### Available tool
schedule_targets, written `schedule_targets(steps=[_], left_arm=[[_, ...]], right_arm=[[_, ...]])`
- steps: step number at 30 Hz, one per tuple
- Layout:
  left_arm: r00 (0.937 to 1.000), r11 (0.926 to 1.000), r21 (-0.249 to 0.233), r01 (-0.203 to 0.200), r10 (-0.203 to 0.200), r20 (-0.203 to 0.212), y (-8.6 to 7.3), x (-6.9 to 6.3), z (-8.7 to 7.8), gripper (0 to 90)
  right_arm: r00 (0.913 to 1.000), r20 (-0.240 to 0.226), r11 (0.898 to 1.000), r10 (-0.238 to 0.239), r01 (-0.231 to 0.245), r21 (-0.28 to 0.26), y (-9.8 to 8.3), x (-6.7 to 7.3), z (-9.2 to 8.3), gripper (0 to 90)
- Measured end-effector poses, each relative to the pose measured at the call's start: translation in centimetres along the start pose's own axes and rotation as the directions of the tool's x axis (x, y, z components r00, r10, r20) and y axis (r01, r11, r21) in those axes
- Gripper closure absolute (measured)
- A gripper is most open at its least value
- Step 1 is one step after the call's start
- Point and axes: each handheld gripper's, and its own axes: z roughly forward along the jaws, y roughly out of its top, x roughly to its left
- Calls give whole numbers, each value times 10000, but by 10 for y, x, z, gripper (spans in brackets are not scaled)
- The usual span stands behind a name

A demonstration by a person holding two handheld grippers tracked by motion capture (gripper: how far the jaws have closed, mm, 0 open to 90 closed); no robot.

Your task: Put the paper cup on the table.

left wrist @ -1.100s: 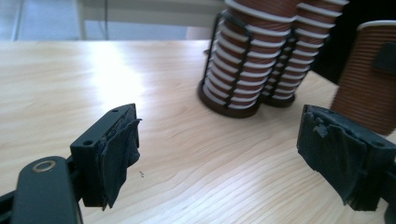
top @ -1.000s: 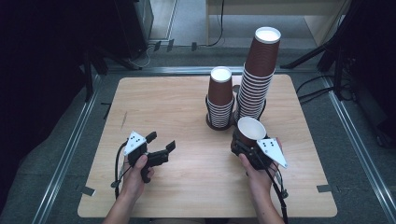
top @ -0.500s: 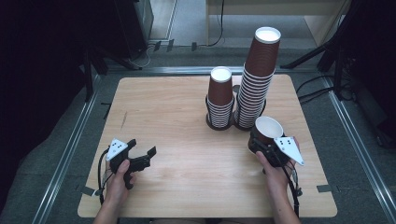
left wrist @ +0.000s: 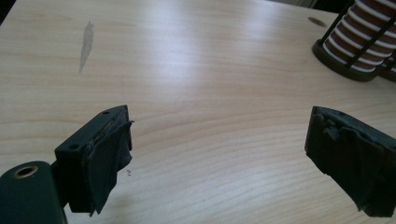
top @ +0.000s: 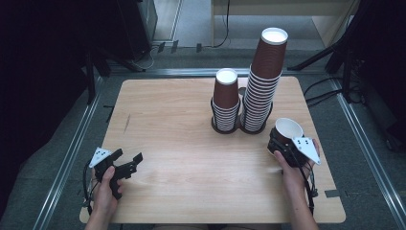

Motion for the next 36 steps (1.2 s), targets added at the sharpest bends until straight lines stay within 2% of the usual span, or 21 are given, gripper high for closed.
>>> schedule_targets(steps=[3, 9, 12, 20, 25, 27, 29, 33, 36], left_arm=[[10000, 10000, 72, -30, 30, 7, -2, 2, -3, 73], [10000, 9999, 112, -43, 44, -78, -5, 3, -5, 73], [9999, 9999, 166, 27, -26, -100, -6, 5, -5, 73], [9999, 9996, 277, -7, 10, -121, -9, 8, -3, 73], [9999, 9990, 417, -137, 138, -29, -10, 5, 0, 73], [9998, 9987, 473, -183, 182, 27, -11, 4, 2, 73], [9998, 9987, 484, -184, 182, 42, -11, 4, 2, 73], [9999, 9986, 499, -162, 159, 62, -12, 5, 3, 73], [9999, 9986, 499, -148, 144, 89, -12, 5, 3, 73]], right_arm=[[9999, 8, 9999, 137, -137, 14, -1, -5, 3, 103], [10000, 38, 9999, -42, 42, 149, -3, -11, 8, 102], [9991, 25, 9980, -431, 429, 466, -3, -8, 10, 102], [9964, 134, 9959, -840, 835, 339, -5, -5, 17, 102], [9866, 137, 9864, -1624, 1619, 288, -7, 2, 14, 100], [9812, 67, 9807, -1930, 1927, 322, -7, 5, 12, 97], [9790, -99, 9784, -2036, 2038, 338, -8, 6, 11, 94], [9785, -250, 9772, -2048, 2058, 516, -8, 6, 9, 71], [9787, -475, 9764, -1996, 2028, 748, -9, 7, 9, 11]])
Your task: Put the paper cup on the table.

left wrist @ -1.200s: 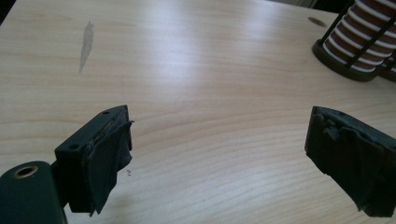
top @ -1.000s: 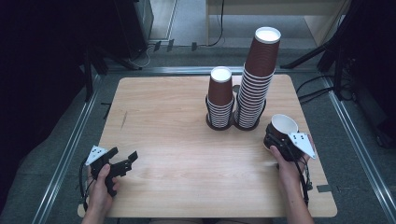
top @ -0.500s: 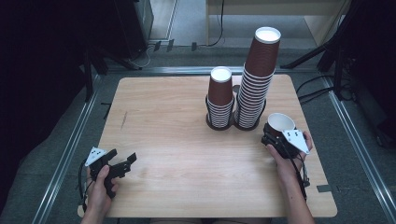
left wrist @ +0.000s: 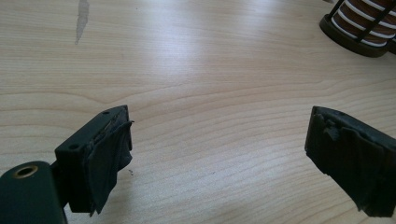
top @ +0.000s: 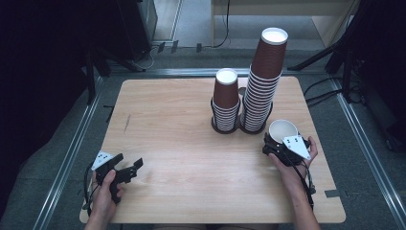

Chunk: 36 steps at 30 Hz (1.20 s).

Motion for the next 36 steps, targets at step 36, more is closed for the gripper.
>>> schedule_targets(steps=[36], left_arm=[[9999, 9993, -374, 9, -4, 131, -4, 0, -1, 73]], right_arm=[[9993, -335, 9999, -136, 135, -31, 1, -26, -56, 0]])
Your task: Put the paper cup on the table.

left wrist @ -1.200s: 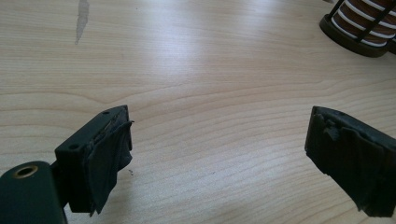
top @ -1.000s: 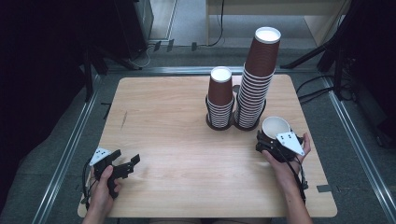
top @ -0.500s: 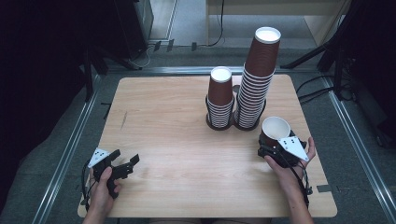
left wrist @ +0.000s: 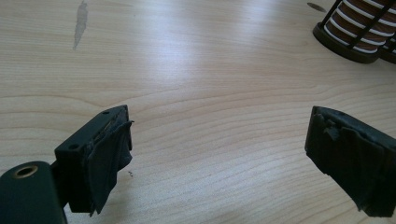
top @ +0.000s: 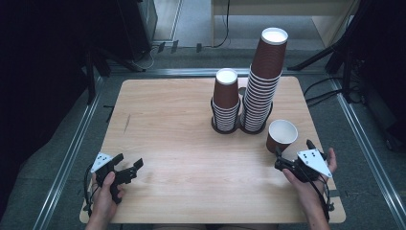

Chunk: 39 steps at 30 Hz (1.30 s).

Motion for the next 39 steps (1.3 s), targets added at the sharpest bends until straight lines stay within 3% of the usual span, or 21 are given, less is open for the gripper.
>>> schedule_targets(steps=[12, 22, 28, 34, 37, 39], left_arm=[[10000, 10000, -4, -30, 30, -22, 0, 0, 0, 73], [10000, 10000, 10, -33, 33, -43, 0, 0, 0, 73], [10000, 10000, 20, -25, 25, -49, 0, -1, 0, 73], [10000, 10000, 40, -26, 26, -71, 0, -1, 0, 73], [10000, 10000, 34, -36, 36, -65, 0, -1, 0, 73], [10000, 10000, 24, -44, 44, -88, 0, -1, 0, 73]], right_arm=[[10000, 32, 9995, 20, -21, 307, -14, -24, -19, 0], [9974, 191, 9954, 695, -706, 653, -25, -43, -31, 0], [9941, 85, 9926, 1081, -1084, 549, -31, -56, -41, 0], [9839, 271, 9810, 1769, -1785, 761, -37, -69, -49, 0], [9857, 620, 9830, 1568, -1618, 870, -40, -71, -51, 0], [9808, 929, 9768, 1714, -1815, 1134, -42, -73, -50, 0]])
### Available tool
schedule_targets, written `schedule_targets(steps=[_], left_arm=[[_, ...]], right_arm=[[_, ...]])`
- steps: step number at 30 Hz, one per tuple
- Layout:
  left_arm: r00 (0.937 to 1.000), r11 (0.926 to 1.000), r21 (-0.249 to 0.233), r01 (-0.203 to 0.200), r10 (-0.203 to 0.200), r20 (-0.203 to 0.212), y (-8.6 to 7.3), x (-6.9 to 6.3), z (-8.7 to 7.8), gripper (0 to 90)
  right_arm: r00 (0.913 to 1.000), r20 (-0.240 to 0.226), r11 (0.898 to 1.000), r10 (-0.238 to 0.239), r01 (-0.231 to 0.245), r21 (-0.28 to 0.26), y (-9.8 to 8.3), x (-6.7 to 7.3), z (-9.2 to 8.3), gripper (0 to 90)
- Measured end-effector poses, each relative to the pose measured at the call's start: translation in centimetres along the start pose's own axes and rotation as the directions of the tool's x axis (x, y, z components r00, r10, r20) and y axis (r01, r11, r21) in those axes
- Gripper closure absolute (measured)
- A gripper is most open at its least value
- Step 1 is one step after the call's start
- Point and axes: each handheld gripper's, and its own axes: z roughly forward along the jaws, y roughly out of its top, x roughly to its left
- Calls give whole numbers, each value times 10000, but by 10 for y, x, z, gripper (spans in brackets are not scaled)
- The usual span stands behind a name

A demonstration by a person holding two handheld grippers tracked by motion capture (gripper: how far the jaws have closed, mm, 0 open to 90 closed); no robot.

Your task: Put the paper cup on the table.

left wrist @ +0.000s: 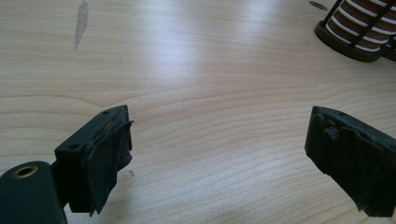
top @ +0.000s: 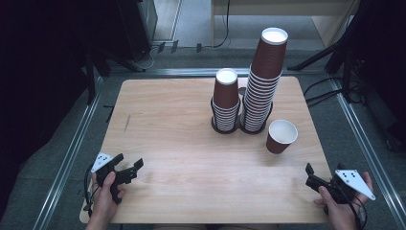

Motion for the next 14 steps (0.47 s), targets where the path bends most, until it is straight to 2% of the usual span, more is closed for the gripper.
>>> schedule_targets(steps=[3, 9, 14], left_arm=[[10000, 10000, -11, -8, 8, -19, 0, 0, 0, 72], [10000, 10000, -3, -40, 40, 18, 0, 0, 0, 73], [10000, 10000, 2, 66, -66, 1, 1, 1, 1, 73]], right_arm=[[9995, 85, 9994, 308, -309, 134, -1, -3, 1, 0], [10000, 4, 9999, 5, -5, 119, -3, -1, 0, 0], [9998, 0, 9996, 220, -220, 169, -3, -1, 0, 0]])
